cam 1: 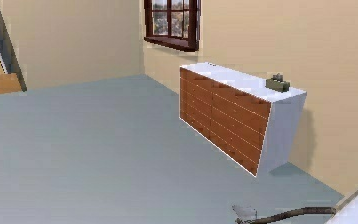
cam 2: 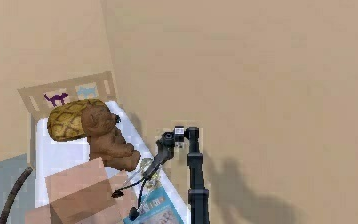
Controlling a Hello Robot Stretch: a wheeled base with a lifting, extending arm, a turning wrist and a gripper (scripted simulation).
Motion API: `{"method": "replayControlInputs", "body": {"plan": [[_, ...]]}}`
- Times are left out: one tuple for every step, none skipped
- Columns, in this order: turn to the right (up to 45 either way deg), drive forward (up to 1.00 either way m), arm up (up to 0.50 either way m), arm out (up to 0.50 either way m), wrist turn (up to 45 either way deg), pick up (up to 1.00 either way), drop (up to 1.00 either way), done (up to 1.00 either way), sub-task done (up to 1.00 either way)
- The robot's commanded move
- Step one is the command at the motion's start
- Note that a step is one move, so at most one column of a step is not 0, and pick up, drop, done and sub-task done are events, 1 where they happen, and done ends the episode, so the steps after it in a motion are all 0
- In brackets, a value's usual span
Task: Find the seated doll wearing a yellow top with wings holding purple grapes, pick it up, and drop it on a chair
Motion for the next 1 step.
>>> {"method": "replayControlInputs", "body": {"plan": [[0.0,0.00,0.00,0.00,45.0,0.00,0.00,0.00,0.00]]}}
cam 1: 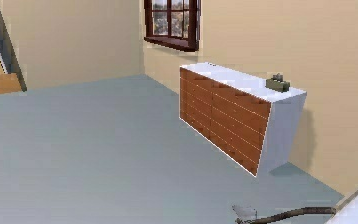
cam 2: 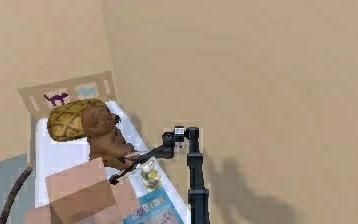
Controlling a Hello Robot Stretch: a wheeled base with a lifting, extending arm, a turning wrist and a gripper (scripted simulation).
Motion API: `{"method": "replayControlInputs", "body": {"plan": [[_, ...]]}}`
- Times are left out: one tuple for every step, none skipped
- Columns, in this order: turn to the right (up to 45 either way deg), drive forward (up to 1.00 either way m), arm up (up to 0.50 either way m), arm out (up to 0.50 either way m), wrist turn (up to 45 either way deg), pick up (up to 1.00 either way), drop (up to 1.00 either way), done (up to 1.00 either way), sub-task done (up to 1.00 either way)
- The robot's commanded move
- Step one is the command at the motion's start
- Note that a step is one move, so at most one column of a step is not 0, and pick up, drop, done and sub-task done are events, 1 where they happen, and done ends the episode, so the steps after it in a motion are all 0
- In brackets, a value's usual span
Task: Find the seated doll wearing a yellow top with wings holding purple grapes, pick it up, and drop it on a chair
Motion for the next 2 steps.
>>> {"method": "replayControlInputs", "body": {"plan": [[0.0,0.00,0.00,0.00,45.0,0.00,0.00,0.00,0.00],[0.0,0.00,0.00,0.00,15.0,0.00,0.00,0.00,0.00]]}}
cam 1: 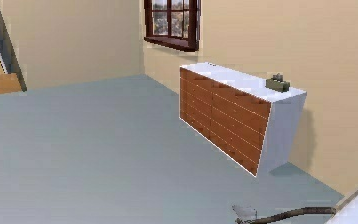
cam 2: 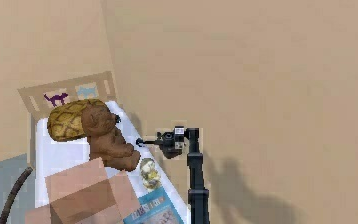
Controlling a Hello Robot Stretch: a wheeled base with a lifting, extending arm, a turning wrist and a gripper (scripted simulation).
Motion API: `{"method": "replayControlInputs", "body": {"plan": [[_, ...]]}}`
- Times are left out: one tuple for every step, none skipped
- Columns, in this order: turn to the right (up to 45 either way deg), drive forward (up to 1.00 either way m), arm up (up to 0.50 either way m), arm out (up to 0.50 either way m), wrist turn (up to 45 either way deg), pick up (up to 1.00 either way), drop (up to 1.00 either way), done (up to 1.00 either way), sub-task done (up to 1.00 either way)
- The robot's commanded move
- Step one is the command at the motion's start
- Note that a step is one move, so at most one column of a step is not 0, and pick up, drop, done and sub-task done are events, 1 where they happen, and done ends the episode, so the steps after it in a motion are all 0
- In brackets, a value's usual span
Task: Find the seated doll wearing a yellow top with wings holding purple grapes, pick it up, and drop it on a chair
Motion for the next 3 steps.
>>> {"method": "replayControlInputs", "body": {"plan": [[0.0,0.00,-0.30,0.00,0.0,0.00,0.00,0.00,0.00],[0.0,0.00,0.00,0.00,0.0,1.00,0.00,0.00,0.00],[0.0,0.00,0.10,0.00,0.0,0.00,0.00,0.00,0.00]]}}
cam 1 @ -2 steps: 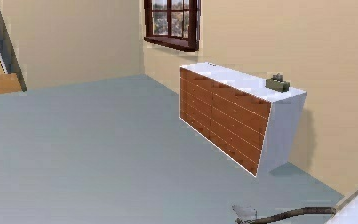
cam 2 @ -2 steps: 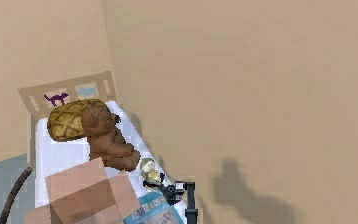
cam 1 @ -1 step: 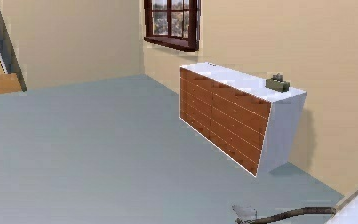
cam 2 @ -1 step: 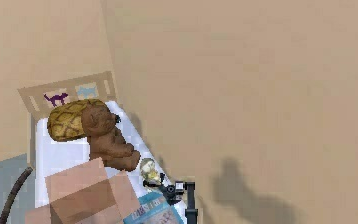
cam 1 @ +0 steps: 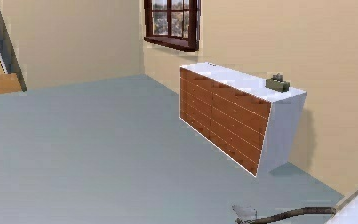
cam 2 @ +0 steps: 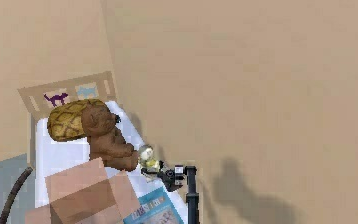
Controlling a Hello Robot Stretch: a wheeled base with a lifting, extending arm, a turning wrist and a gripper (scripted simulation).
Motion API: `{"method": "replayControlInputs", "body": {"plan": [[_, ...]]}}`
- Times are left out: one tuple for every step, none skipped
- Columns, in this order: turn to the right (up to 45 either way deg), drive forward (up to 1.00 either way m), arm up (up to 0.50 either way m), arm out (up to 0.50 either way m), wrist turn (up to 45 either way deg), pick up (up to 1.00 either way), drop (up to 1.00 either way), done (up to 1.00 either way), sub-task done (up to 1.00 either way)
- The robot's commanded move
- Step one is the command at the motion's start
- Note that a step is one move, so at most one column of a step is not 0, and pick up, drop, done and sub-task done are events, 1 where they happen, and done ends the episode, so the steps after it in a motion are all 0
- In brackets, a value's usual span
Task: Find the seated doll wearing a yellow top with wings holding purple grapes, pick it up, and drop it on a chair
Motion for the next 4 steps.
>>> {"method": "replayControlInputs", "body": {"plan": [[0.0,0.00,0.50,0.00,0.0,0.00,0.00,0.00,0.00],[0.0,0.00,0.02,0.00,0.0,0.00,0.00,0.00,0.00],[0.0,0.00,0.00,0.00,-45.0,0.00,0.00,0.00,0.00],[0.0,0.00,0.00,0.00,-45.0,0.00,0.00,0.00,0.00]]}}
